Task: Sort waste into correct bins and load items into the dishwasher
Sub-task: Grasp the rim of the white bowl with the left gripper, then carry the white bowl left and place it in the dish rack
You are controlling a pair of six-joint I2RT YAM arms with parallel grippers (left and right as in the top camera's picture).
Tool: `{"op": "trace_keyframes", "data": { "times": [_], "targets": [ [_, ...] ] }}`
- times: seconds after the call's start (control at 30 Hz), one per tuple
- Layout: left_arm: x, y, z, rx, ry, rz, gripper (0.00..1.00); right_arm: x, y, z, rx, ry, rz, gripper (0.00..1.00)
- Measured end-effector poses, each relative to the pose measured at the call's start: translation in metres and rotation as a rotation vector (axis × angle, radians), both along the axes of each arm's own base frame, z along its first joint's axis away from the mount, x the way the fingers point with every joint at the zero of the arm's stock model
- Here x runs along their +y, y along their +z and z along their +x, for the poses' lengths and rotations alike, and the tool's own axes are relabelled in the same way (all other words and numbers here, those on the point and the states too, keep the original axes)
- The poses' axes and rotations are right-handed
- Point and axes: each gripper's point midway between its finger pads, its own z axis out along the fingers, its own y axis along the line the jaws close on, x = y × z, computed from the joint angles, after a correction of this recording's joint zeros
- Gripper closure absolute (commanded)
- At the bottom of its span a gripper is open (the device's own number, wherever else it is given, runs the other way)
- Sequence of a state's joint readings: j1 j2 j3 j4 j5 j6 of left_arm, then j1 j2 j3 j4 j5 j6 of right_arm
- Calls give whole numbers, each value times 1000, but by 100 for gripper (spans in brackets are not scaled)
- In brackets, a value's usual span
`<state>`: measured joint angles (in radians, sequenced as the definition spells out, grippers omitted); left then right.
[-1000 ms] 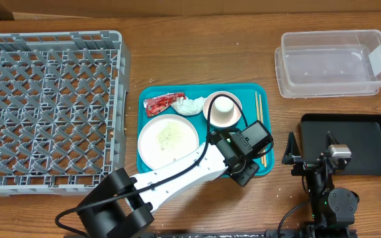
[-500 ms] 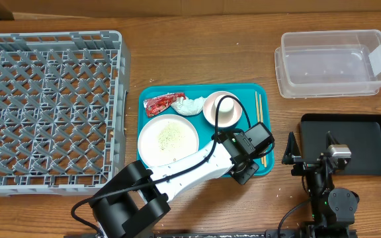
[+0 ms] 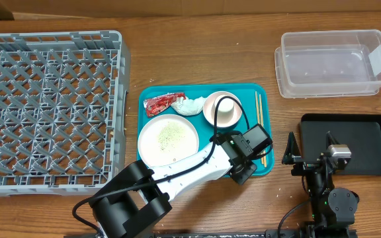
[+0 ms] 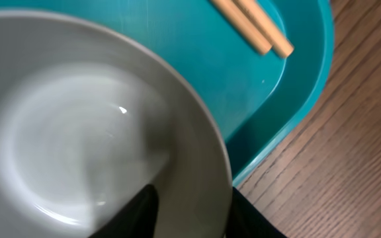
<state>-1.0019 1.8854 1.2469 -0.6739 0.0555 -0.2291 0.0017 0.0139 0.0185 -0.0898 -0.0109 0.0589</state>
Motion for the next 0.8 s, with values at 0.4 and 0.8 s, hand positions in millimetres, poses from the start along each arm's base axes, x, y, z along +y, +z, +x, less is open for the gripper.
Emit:
{"op": "trace_keyframes", "data": {
  "times": [0.4,0.8],
  "targets": [
    [-8,9,0,16,23,-29,96,0,0,0,0,0,0,1],
    [-7,140,13,42,83,-157,96,0,0,0,0,0,-1,0]
  ]
}}
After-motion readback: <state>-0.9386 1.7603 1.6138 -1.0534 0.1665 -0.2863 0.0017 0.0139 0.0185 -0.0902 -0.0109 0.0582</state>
